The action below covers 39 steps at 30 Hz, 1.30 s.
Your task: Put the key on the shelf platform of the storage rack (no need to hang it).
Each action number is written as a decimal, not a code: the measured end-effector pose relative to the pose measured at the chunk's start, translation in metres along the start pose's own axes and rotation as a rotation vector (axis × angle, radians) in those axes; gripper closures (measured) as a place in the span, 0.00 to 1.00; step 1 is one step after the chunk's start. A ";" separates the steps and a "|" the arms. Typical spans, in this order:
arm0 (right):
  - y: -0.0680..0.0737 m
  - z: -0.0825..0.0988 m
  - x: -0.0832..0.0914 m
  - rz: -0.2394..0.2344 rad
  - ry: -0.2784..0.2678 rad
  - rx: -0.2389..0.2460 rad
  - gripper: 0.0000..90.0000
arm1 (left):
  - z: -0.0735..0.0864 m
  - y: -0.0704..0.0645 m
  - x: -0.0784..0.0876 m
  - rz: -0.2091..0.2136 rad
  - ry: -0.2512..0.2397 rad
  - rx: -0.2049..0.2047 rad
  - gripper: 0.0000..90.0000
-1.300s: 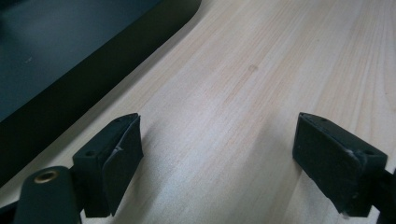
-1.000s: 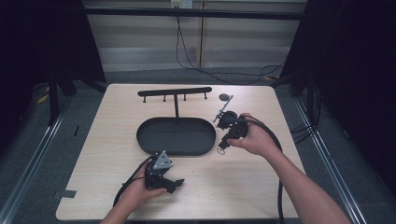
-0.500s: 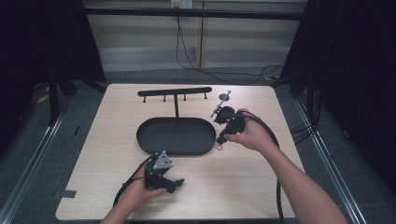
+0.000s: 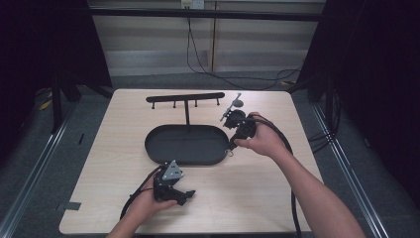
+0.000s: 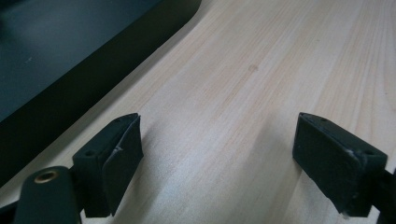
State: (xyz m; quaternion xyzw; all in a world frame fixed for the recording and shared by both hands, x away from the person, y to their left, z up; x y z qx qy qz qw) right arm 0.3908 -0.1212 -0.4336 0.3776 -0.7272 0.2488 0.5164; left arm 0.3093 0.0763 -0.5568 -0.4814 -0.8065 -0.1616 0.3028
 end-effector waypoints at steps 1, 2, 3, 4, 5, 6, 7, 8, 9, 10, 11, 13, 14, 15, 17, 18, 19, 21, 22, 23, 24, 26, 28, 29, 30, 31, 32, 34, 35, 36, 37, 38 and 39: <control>0.000 -0.003 0.000 0.003 -0.006 0.000 0.76 | 0.000 0.000 0.000 0.000 0.000 0.000 0.17; 0.000 -0.003 0.000 0.003 -0.006 0.000 0.76 | 0.000 0.000 0.000 -0.002 0.001 -0.001 0.17; 0.000 -0.004 -0.001 0.006 -0.006 -0.004 0.76 | 0.000 0.000 0.000 0.000 -0.001 0.000 0.17; 0.000 -0.005 -0.002 0.006 -0.006 -0.006 0.76 | 0.000 0.000 0.000 -0.003 0.001 -0.001 0.17; 0.000 -0.006 -0.003 0.008 -0.007 -0.005 0.76 | 0.000 0.000 0.000 0.000 -0.004 0.004 0.17; 0.000 -0.007 -0.004 0.013 -0.006 0.000 0.76 | 0.000 0.000 0.000 0.000 -0.003 0.004 0.17; -0.001 -0.007 -0.005 0.016 -0.005 -0.002 0.76 | 0.000 0.000 0.000 0.000 -0.003 0.004 0.17; -0.002 -0.009 -0.006 0.016 -0.010 -0.007 0.76 | 0.000 0.000 0.000 -0.002 -0.002 0.004 0.17; -0.002 -0.009 -0.007 0.018 -0.010 -0.011 0.76 | 0.000 0.000 0.000 0.000 -0.003 0.004 0.17; -0.002 -0.009 -0.007 0.018 -0.010 -0.011 0.76 | 0.000 0.000 0.000 0.001 -0.003 0.004 0.17; -0.002 -0.010 -0.008 0.014 -0.013 -0.014 0.76 | 0.000 0.000 0.000 0.001 -0.003 0.004 0.17; -0.003 -0.012 -0.010 0.016 -0.016 -0.010 0.76 | 0.000 0.000 0.000 -0.001 -0.002 0.004 0.17; -0.003 -0.012 -0.010 0.016 -0.016 -0.010 0.76 | 0.000 0.000 0.000 -0.002 -0.002 0.004 0.17; -0.003 -0.013 -0.010 0.018 -0.013 -0.018 0.76 | 0.000 0.000 0.000 0.000 -0.003 0.004 0.17; -0.004 -0.015 -0.011 0.019 -0.015 -0.016 0.76 | 0.000 0.000 0.000 0.001 -0.003 0.004 0.17; -0.004 -0.016 -0.011 0.017 -0.014 -0.017 0.76 | 0.000 0.000 0.000 -0.001 -0.002 0.004 0.17; -0.005 -0.017 -0.011 0.022 -0.019 -0.014 0.76 | 0.000 0.000 0.000 -0.001 -0.002 0.004 0.17; -0.005 -0.020 -0.011 0.025 -0.022 -0.012 0.76 | 0.000 0.000 0.000 0.002 -0.003 0.004 0.17; -0.004 -0.021 -0.012 0.024 -0.024 -0.014 0.76 | 0.000 0.000 0.000 0.000 -0.001 0.004 0.17; -0.005 -0.023 -0.013 0.027 -0.025 -0.008 0.76 | 0.000 0.000 0.000 -0.001 -0.001 0.004 0.17; -0.005 -0.023 -0.013 0.027 -0.025 -0.008 0.76 | 0.000 0.000 0.000 -0.001 -0.001 0.004 0.17; -0.005 -0.026 -0.016 0.026 -0.021 -0.009 0.76 | 0.000 0.000 0.000 0.000 -0.002 0.004 0.17; -0.005 -0.027 -0.019 0.029 -0.019 -0.009 0.76 | 0.000 0.000 0.000 0.001 -0.003 0.004 0.17; -0.005 -0.027 -0.019 0.029 -0.019 -0.009 0.76 | 0.000 0.000 0.000 0.001 -0.003 0.004 0.17; -0.005 -0.028 -0.020 0.024 -0.019 -0.010 0.76 | 0.000 0.000 0.000 0.002 -0.002 0.004 0.17; -0.005 -0.028 -0.020 0.024 -0.019 -0.010 0.76 | 0.000 0.000 0.000 0.002 -0.002 0.003 0.17; -0.005 -0.029 -0.021 0.022 -0.017 -0.018 0.76 | 0.000 0.000 0.000 0.002 -0.002 0.003 0.17; -0.007 -0.031 -0.024 0.027 -0.017 -0.011 0.76 | 0.000 0.000 0.000 0.002 -0.002 0.003 0.17; -0.007 -0.031 -0.025 0.026 -0.016 -0.013 0.76 | 0.000 0.000 0.000 0.002 -0.002 0.003 0.17; -0.007 -0.032 -0.026 0.031 -0.014 -0.012 0.76 | 0.000 0.000 0.000 0.002 -0.002 0.003 0.17; -0.008 -0.033 -0.029 0.034 -0.015 -0.012 0.76 | 0.000 0.000 0.000 0.002 -0.002 0.003 0.17; -0.008 -0.033 -0.029 0.034 -0.015 -0.012 0.76 | 0.000 0.000 0.000 0.002 -0.002 0.003 0.17; -0.008 -0.034 -0.029 0.030 -0.018 -0.013 0.76 | 0.000 0.000 0.000 0.002 -0.002 0.003 0.17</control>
Point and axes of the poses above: each handheld gripper's, and its own axes: x roughly backward along the jaws, z roughly out of its underside, y roughly to its left, the point moved 7 cm from there along -x, roughly forward along the jaws, and after that the axes turned 3 degrees about -y, right-handed, at the moved point
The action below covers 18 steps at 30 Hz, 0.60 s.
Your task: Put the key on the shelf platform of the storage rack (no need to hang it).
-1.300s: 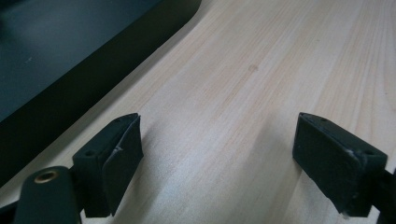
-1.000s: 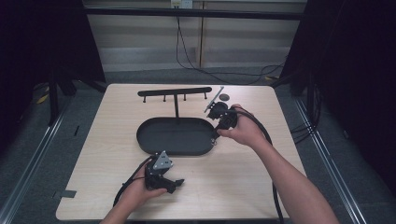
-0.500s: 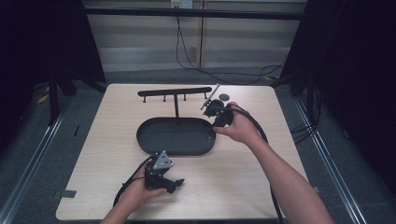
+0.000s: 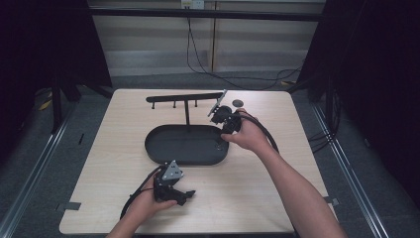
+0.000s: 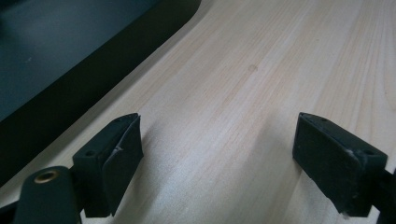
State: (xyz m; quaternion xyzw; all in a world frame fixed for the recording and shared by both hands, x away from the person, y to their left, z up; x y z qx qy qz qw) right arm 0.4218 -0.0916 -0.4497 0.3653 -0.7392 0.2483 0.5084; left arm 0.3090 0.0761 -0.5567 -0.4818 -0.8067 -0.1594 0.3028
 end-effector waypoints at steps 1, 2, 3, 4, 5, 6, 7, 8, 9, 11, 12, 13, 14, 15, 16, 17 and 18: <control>-0.001 -0.001 -0.001 0.002 0.003 -0.002 0.76 | 0.000 0.000 0.000 0.000 0.000 0.000 0.17; -0.001 -0.001 -0.002 -0.001 0.003 -0.003 0.76 | 0.000 0.000 0.000 0.000 0.000 0.000 0.17; -0.001 -0.002 -0.003 -0.002 0.003 -0.005 0.76 | 0.000 0.000 0.000 0.000 0.000 0.000 0.17; -0.001 -0.003 -0.005 0.002 0.008 -0.003 0.76 | 0.000 0.000 0.000 0.000 0.000 0.000 0.17; -0.001 -0.003 -0.005 0.002 0.008 -0.003 0.76 | 0.000 0.000 0.000 0.000 0.000 0.000 0.17; -0.002 -0.004 -0.006 0.004 0.007 -0.003 0.76 | 0.000 0.000 0.000 0.000 0.000 0.000 0.17; -0.002 -0.004 -0.007 0.005 0.006 -0.004 0.76 | 0.000 0.000 0.000 0.000 0.000 0.000 0.17; -0.002 -0.005 -0.008 -0.001 0.006 -0.007 0.76 | 0.000 0.000 0.000 0.000 0.000 0.000 0.17; -0.002 -0.006 -0.009 0.000 0.004 -0.011 0.76 | 0.000 0.000 0.000 0.000 0.000 0.000 0.17; -0.003 -0.007 -0.012 0.001 0.002 -0.009 0.76 | 0.000 0.000 0.000 0.000 0.000 0.000 0.17; -0.003 -0.007 -0.013 0.006 0.008 -0.010 0.76 | 0.000 0.000 0.000 0.000 0.000 0.000 0.17; -0.003 -0.007 -0.014 0.004 0.011 -0.009 0.76 | 0.000 0.000 0.000 0.000 0.000 0.000 0.17; -0.003 -0.007 -0.016 0.007 0.015 -0.006 0.76 | 0.000 0.000 0.000 0.000 0.000 0.000 0.17; -0.003 -0.007 -0.017 0.009 0.017 -0.004 0.76 | 0.000 0.000 0.000 0.000 0.000 0.000 0.17; -0.002 -0.008 -0.019 0.009 0.012 -0.007 0.76 | 0.000 0.000 0.000 0.000 0.000 0.000 0.17; -0.002 -0.008 -0.020 0.007 0.010 -0.005 0.76 | 0.000 0.000 0.000 0.000 0.000 0.000 0.17; -0.002 -0.008 -0.020 0.007 0.010 -0.005 0.76 | 0.000 0.000 0.000 0.000 0.000 0.000 0.17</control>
Point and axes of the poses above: each handheld gripper's, and its own axes: x roughly backward along the jaws, z roughly out of its underside, y roughly to its left, the point moved 7 cm from there along -x, roughly forward along the jaws, and after that the axes turned 3 degrees about -y, right-handed, at the moved point
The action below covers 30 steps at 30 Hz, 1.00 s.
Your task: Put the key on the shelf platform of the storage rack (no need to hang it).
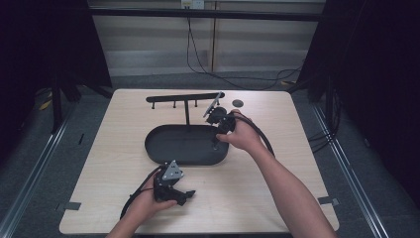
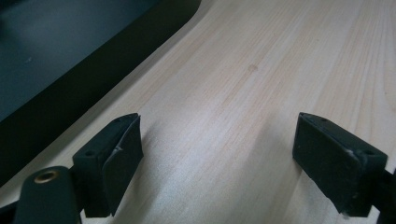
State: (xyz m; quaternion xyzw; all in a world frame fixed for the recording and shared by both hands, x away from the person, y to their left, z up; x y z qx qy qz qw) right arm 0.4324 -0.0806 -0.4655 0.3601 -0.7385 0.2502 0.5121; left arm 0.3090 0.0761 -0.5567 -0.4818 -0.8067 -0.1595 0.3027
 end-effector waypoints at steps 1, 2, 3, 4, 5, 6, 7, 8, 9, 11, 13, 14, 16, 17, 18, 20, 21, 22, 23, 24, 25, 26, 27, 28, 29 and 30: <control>0.000 0.000 -0.002 -0.003 -0.001 0.000 0.76 | 0.000 0.000 0.000 0.000 0.000 0.000 0.17; 0.001 0.000 -0.003 -0.003 0.002 -0.002 0.76 | 0.000 0.000 0.000 0.000 0.000 0.000 0.17; 0.001 0.000 -0.006 0.004 0.005 0.000 0.76 | 0.000 0.000 0.000 0.000 0.000 0.000 0.17; 0.001 0.000 -0.008 0.004 0.006 0.001 0.76 | 0.000 0.000 0.000 0.000 0.000 0.000 0.17; 0.002 0.001 -0.011 0.000 0.002 -0.001 0.76 | 0.000 0.000 0.000 0.000 0.000 0.000 0.17; 0.002 0.001 -0.014 0.000 0.000 0.000 0.76 | 0.000 0.000 0.000 0.000 0.000 0.000 0.17; 0.002 0.001 -0.014 0.000 0.000 0.000 0.76 | 0.000 0.000 0.000 0.000 0.000 0.000 0.17; 0.001 0.001 -0.015 0.004 0.003 -0.003 0.76 | 0.000 0.000 0.000 0.000 0.000 0.000 0.17; 0.000 0.002 -0.019 0.007 0.005 -0.009 0.76 | 0.000 0.000 0.000 -0.002 0.000 0.000 0.17; 0.000 0.002 -0.020 0.005 0.004 -0.014 0.76 | 0.000 0.000 0.000 -0.001 0.000 0.000 0.17; -0.001 0.002 -0.023 0.001 -0.002 -0.014 0.76 | 0.000 0.000 0.000 -0.001 0.000 0.000 0.17; -0.001 0.003 -0.023 0.002 0.005 -0.017 0.76 | 0.000 0.000 0.000 -0.001 0.000 0.000 0.17; -0.002 0.003 -0.025 0.008 -0.002 -0.013 0.76 | 0.000 0.000 0.000 -0.001 0.000 0.000 0.17; -0.002 0.003 -0.026 0.009 -0.005 -0.013 0.76 | 0.000 0.000 0.000 -0.001 0.000 0.000 0.17; -0.002 0.004 -0.027 0.008 -0.004 -0.012 0.76 | 0.000 0.000 0.000 -0.001 0.001 0.000 0.17; -0.003 0.006 -0.029 0.010 0.002 -0.011 0.76 | 0.000 0.000 0.000 -0.001 0.000 -0.001 0.17; -0.003 0.006 -0.029 0.010 0.002 -0.011 0.76 | 0.000 0.000 0.000 -0.001 0.000 -0.001 0.17; -0.003 0.006 -0.030 0.012 0.004 -0.010 0.76 | 0.000 0.000 0.000 -0.002 -0.001 -0.001 0.17; -0.003 0.007 -0.031 0.015 0.004 -0.010 0.76 | 0.000 0.000 0.000 -0.002 -0.001 0.000 0.17; -0.002 0.007 -0.032 0.011 0.006 -0.013 0.76 | 0.000 0.000 0.000 -0.002 -0.001 -0.001 0.17; -0.002 0.007 -0.033 0.011 0.003 -0.012 0.76 | 0.000 0.000 0.000 -0.002 -0.001 -0.001 0.17; -0.002 0.007 -0.034 0.008 0.000 -0.011 0.76 | 0.000 0.000 0.000 -0.002 -0.001 -0.001 0.17; -0.002 0.008 -0.035 0.013 0.007 -0.011 0.76 | 0.000 0.000 0.000 -0.002 -0.001 -0.001 0.17; -0.003 0.007 -0.036 0.011 -0.003 -0.016 0.76 | 0.000 0.000 0.000 -0.002 -0.001 -0.001 0.17; -0.003 0.007 -0.036 0.011 -0.003 -0.016 0.76 | 0.000 0.000 0.000 -0.002 -0.001 -0.001 0.17; -0.003 0.007 -0.037 0.004 -0.008 -0.021 0.76 | 0.000 0.000 0.000 -0.002 -0.001 -0.001 0.17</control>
Point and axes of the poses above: each handheld gripper's, and its own axes: x roughly backward along the jaws, z roughly out of its underside, y roughly to its left, the point moved 7 cm from there along -x, roughly forward along the jaws, and after that the axes turned 3 degrees about -y, right-handed, at the moved point
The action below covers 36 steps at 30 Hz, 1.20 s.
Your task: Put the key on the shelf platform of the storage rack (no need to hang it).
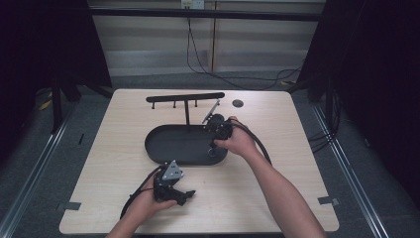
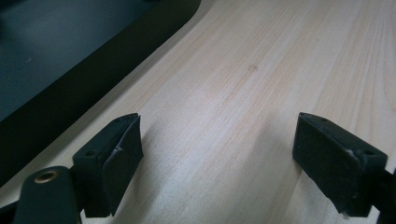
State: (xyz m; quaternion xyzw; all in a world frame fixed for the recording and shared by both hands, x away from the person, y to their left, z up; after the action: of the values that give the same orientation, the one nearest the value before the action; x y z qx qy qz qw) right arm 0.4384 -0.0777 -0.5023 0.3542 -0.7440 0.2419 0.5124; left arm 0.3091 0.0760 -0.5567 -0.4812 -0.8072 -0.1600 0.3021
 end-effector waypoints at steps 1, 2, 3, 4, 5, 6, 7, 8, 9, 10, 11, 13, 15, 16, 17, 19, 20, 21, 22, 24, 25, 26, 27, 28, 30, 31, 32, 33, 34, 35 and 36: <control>0.000 0.000 0.000 -0.002 0.005 0.000 0.76 | 0.000 0.000 0.000 0.000 0.000 0.000 0.17; -0.001 0.000 -0.001 0.004 0.005 0.002 0.76 | 0.000 0.000 0.000 0.000 0.000 0.000 0.17; -0.002 0.000 -0.001 0.000 -0.001 -0.002 0.76 | 0.000 0.000 0.000 0.000 0.000 0.000 0.17; -0.002 0.002 -0.002 0.001 0.004 -0.005 0.76 | 0.000 0.000 0.000 0.000 -0.001 0.000 0.17; -0.002 0.002 -0.002 0.001 0.004 -0.005 0.76 | 0.000 0.000 0.000 0.000 -0.001 0.000 0.17; -0.003 0.002 -0.002 0.001 -0.002 -0.005 0.75 | 0.000 0.000 0.000 0.000 0.000 0.000 0.17; -0.003 0.002 -0.002 -0.003 -0.008 -0.009 0.75 | 0.000 0.000 0.000 0.000 0.000 0.000 0.17; -0.003 0.002 -0.002 -0.001 -0.010 -0.016 0.75 | 0.000 0.000 0.000 0.000 0.000 0.000 0.17; -0.003 0.002 -0.002 -0.004 -0.013 -0.018 0.75 | 0.000 0.000 0.000 0.000 0.000 0.000 0.17; -0.004 0.002 -0.002 0.001 -0.015 -0.017 0.75 | 0.000 0.000 0.000 0.000 0.000 0.000 0.17; -0.005 0.003 -0.002 0.003 -0.022 -0.017 0.72 | 0.000 0.000 0.000 0.000 0.000 0.000 0.17; -0.006 0.003 0.000 0.011 -0.037 -0.023 0.64 | 0.000 0.000 0.000 0.000 0.000 0.000 0.17; -0.007 0.003 0.001 0.016 -0.047 -0.027 0.59 | 0.000 0.000 0.000 0.000 0.000 0.000 0.17; -0.007 0.003 0.002 0.015 -0.047 -0.025 0.59 | 0.000 0.000 0.000 0.000 0.000 0.000 0.17; -0.007 0.004 0.002 0.022 -0.047 -0.017 0.58 | 0.000 0.000 0.000 0.000 0.000 0.000 0.17; -0.007 0.005 0.003 0.022 -0.050 -0.021 0.57 | 0.000 0.000 0.000 0.000 0.000 0.000 0.17; -0.007 0.005 0.004 0.021 -0.048 -0.029 0.57 | 0.000 0.000 0.000 0.000 0.000 0.000 0.17; -0.008 0.006 0.004 0.022 -0.046 -0.027 0.56 | 0.000 0.000 0.000 0.000 0.000 0.000 0.17; -0.008 0.006 0.004 0.024 -0.047 -0.025 0.56 | 0.000 0.000 0.000 0.000 0.000 -0.001 0.17; -0.008 0.007 0.004 0.014 -0.049 -0.035 0.54 | 0.000 0.000 0.000 0.000 0.000 0.000 0.17; -0.008 0.008 0.003 0.011 -0.046 -0.035 0.53 | 0.000 0.000 0.000 0.000 0.000 0.000 0.17; -0.007 0.009 0.003 0.011 -0.038 -0.032 0.53 | 0.000 0.000 0.000 0.000 0.000 -0.001 0.17; -0.007 0.009 0.003 0.013 -0.036 -0.029 0.52 | 0.000 0.000 0.000 0.000 0.000 -0.001 0.17; -0.005 0.009 0.003 0.003 -0.042 -0.029 0.51 | 0.000 0.000 0.000 0.000 0.000 -0.001 0.17; -0.004 0.009 0.003 0.002 -0.043 -0.027 0.50 | 0.000 0.000 0.000 0.000 0.000 -0.001 0.17; -0.004 0.009 0.003 0.002 -0.043 -0.027 0.50 | 0.000 0.000 0.000 0.000 0.000 0.000 0.17; -0.002 0.008 0.004 -0.004 -0.043 -0.025 0.49 | 0.000 0.000 0.000 0.001 0.000 -0.001 0.17; -0.002 0.008 0.004 -0.004 -0.043 -0.025 0.49 | 0.000 0.000 0.000 0.001 0.000 -0.001 0.17; 0.000 0.008 0.005 -0.011 -0.045 -0.023 0.48 | 0.000 0.000 0.000 0.001 0.000 -0.001 0.17; 0.000 0.009 0.006 -0.011 -0.045 -0.021 0.47 | 0.000 0.000 0.000 0.001 0.001 -0.001 0.17; 0.000 0.009 0.006 -0.011 -0.045 -0.021 0.47 | 0.000 0.000 0.000 0.001 0.001 -0.001 0.17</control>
State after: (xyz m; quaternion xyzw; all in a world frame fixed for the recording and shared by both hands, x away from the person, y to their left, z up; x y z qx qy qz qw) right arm 0.4319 -0.0853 -0.5000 0.3584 -0.7559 0.2231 0.5004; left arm 0.3090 0.0761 -0.5567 -0.4816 -0.8069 -0.1602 0.3022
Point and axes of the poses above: each handheld gripper's, and its own axes: x roughly backward along the jaws, z roughly out of its underside, y roughly to its left, the point moved 7 cm from there along -x, roughly forward along the jaws, and after that the axes turned 3 degrees about -y, right-handed, at the moved point
